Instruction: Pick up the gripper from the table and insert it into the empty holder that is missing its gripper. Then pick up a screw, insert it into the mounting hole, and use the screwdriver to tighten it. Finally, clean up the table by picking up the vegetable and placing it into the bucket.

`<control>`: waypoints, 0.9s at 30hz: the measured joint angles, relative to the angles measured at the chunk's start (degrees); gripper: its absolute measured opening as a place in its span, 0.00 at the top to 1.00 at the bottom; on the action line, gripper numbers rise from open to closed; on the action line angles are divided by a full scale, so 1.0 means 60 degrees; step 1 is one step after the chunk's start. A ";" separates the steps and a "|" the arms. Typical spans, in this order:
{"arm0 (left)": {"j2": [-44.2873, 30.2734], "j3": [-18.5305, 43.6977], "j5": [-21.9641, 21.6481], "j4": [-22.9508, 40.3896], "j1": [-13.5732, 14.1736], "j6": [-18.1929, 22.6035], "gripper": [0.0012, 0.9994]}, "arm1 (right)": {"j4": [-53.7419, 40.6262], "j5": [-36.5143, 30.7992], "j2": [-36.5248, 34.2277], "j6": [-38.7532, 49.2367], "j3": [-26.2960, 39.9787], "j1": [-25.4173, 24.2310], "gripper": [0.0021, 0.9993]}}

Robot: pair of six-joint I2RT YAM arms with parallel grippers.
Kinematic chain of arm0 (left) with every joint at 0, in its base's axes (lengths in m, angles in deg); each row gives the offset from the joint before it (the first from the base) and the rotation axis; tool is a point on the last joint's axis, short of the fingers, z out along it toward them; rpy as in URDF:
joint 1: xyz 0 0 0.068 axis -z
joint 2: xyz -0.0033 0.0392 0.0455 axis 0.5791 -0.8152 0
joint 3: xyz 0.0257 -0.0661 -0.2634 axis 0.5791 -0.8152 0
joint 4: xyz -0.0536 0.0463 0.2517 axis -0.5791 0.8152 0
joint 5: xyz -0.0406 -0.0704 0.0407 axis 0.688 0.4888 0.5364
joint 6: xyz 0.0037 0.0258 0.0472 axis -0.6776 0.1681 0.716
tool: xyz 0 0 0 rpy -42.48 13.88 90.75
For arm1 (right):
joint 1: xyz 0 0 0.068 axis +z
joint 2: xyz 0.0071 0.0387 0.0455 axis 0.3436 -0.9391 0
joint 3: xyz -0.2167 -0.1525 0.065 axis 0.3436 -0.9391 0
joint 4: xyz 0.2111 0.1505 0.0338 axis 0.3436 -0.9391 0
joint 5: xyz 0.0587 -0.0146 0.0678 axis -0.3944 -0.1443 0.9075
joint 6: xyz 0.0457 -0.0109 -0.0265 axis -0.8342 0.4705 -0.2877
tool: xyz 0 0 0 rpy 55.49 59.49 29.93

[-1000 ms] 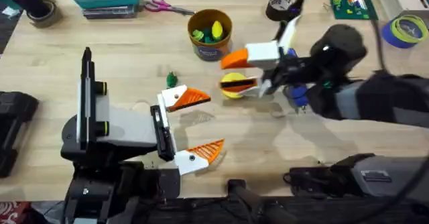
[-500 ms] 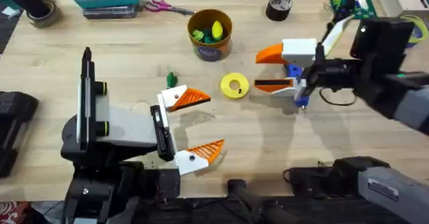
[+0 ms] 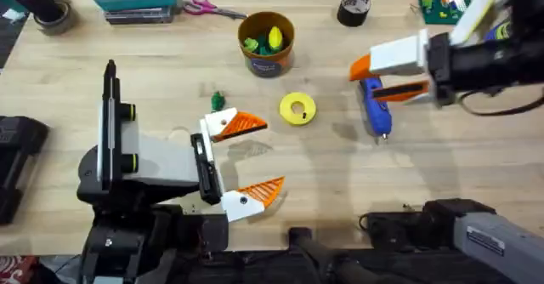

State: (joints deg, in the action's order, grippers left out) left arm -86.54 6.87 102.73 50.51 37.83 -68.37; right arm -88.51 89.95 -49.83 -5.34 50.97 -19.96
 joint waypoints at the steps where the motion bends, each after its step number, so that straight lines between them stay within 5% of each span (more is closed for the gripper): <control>1: 0.0000 0.0000 0.0000 0.0000 0.0000 0.0000 0.01 | -0.0332 -0.0380 0.0004 0.0262 0.0314 0.0000 0.00; 14: -0.0003 0.0000 0.0000 0.0000 0.0000 0.0000 0.01 | -0.1463 -0.4671 0.0080 0.1465 0.1619 0.1808 0.00; 27: 0.0000 0.0000 0.0000 0.0000 0.0000 0.0000 0.01 | -0.1680 -0.5894 0.0077 0.1580 0.1623 0.2832 0.00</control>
State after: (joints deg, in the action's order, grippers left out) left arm -86.54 6.87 102.73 50.51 37.83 -68.37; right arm -98.59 54.58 -49.36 4.14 60.71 -2.96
